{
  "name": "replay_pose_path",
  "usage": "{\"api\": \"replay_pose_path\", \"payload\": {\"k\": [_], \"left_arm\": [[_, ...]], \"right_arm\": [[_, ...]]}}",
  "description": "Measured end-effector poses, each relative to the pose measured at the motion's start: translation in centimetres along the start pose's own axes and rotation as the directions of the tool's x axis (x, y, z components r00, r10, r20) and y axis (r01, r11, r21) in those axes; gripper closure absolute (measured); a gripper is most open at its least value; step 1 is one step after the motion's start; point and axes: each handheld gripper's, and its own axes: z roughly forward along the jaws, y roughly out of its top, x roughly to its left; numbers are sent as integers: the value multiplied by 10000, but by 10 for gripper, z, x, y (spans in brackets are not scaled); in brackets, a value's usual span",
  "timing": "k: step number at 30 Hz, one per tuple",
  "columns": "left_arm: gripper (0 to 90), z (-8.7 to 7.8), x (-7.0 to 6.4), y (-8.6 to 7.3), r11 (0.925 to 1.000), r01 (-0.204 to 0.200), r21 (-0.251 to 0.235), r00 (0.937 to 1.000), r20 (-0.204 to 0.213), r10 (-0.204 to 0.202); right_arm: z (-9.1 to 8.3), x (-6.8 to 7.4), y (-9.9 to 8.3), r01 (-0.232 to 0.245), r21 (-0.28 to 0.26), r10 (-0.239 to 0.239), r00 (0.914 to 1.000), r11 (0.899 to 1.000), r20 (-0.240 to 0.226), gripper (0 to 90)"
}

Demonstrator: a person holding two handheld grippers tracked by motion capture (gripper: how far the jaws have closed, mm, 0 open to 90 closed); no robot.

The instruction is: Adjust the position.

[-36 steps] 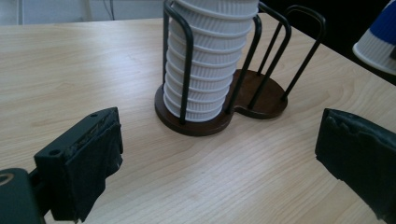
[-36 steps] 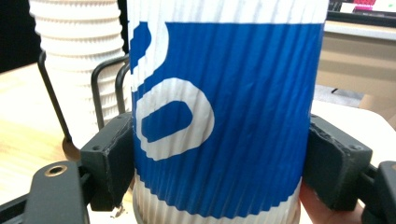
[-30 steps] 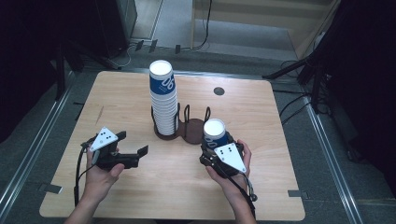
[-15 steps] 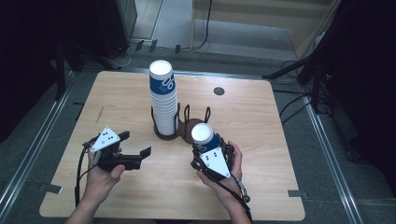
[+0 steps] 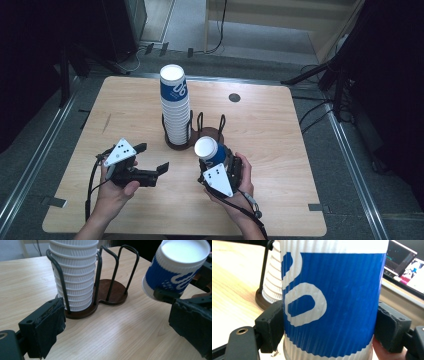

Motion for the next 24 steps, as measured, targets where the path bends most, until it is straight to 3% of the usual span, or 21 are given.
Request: {"api": "replay_pose_path", "payload": {"k": [8,12,24], "left_arm": [[18,3,-7,0,9998,-113,161,9993,370,107],[19,4,-9,-1,9995,-230,214,9986,486,220],[20,11,-20,-2,9978,-468,479,9944,968,420]], "right_arm": [[1,12,0,921,-147,-922,9957,9956,-68,198],[1,15,-1,1123,-207,-1125,9936,9935,-53,198],[0,27,-3,2169,-560,-2185,9755,9746,-246,198]]}}
